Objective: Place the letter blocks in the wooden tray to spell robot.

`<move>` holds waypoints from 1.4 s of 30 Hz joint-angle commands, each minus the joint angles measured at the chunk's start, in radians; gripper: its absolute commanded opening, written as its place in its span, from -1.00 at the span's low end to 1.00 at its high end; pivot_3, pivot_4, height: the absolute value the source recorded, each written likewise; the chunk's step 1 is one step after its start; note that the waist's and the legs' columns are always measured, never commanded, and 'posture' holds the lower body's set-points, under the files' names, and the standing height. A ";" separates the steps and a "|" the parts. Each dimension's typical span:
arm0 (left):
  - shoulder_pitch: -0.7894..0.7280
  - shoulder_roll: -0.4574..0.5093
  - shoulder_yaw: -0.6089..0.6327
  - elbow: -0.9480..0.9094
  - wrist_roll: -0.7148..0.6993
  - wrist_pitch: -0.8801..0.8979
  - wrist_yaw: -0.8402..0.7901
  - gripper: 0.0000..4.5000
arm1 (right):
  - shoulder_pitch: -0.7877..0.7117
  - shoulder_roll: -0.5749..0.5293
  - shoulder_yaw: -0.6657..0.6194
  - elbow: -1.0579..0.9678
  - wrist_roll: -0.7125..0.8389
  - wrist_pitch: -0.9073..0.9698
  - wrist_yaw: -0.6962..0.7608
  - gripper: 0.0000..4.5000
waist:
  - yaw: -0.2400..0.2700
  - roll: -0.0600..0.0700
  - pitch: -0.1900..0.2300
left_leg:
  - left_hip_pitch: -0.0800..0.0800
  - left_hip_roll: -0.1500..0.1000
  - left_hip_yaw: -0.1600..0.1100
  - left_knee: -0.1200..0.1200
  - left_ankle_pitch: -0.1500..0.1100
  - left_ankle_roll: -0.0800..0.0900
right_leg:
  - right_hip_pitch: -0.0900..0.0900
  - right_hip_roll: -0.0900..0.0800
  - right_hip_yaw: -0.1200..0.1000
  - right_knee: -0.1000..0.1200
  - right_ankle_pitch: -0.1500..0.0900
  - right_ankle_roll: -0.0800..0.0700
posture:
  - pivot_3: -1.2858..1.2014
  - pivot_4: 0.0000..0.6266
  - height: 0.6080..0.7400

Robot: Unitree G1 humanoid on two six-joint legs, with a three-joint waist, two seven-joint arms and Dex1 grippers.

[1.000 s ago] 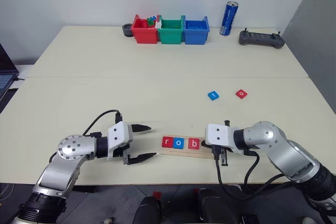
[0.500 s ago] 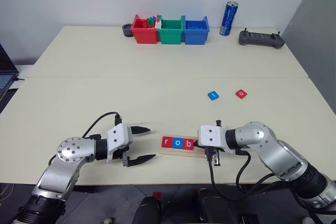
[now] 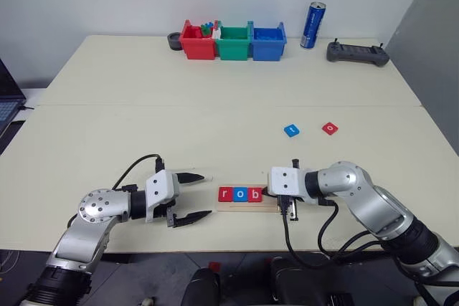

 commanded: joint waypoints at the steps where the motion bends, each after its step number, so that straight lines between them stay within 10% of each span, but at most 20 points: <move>1: 0.004 -0.005 0.019 -0.004 -0.005 -0.023 0.004 1.00 | 0.008 -0.040 -0.143 -0.090 0.086 0.063 0.024 -0.91 | 0.001 0.000 0.000 | 0.000 0.000 0.000 0.000 0.000 0.000 | 0.000 0.000 0.000 0.000 0.000 0.000 | 0.03 -0.52 1.00; 13: -0.006 -0.010 0.026 -0.041 -0.028 0.023 0.022 1.00 | -0.026 0.062 -0.577 0.289 0.197 -0.024 -0.251 0.84 | -0.002 0.000 0.000 | 0.000 0.000 0.001 0.000 0.000 0.000 | 0.000 0.000 0.001 0.000 0.000 0.000 | 0.03 -0.52 1.00; 27: 0.011 0.050 0.046 -0.064 -0.027 0.033 -0.016 1.00 | -0.447 0.087 -0.480 1.336 0.063 -0.367 -0.224 0.84 | -0.018 0.002 0.001 | 0.001 0.000 0.002 -0.002 0.000 0.001 | 0.000 0.000 0.001 0.000 0.000 -0.001 | 0.03 -0.52 1.00; 38: 0.001 0.064 0.038 -0.032 -0.008 0.004 -0.042 1.00 | -0.498 0.128 -0.497 1.511 0.060 -0.371 -0.192 0.84 | -0.027 0.002 0.001 | 0.002 -0.001 0.002 -0.002 0.000 0.001 | 0.001 0.000 0.002 0.001 0.000 -0.001 | 0.03 -0.52 1.00; 42: -0.026 0.052 0.028 0.023 0.005 -0.025 -0.057 1.00 | -0.495 0.138 -0.502 1.522 0.049 -0.381 -0.237 0.41 | -0.029 0.002 0.001 | 0.003 -0.001 0.002 -0.002 0.000 0.001 | 0.001 0.000 0.002 0.001 0.000 -0.001 | 0.03 -0.52 1.00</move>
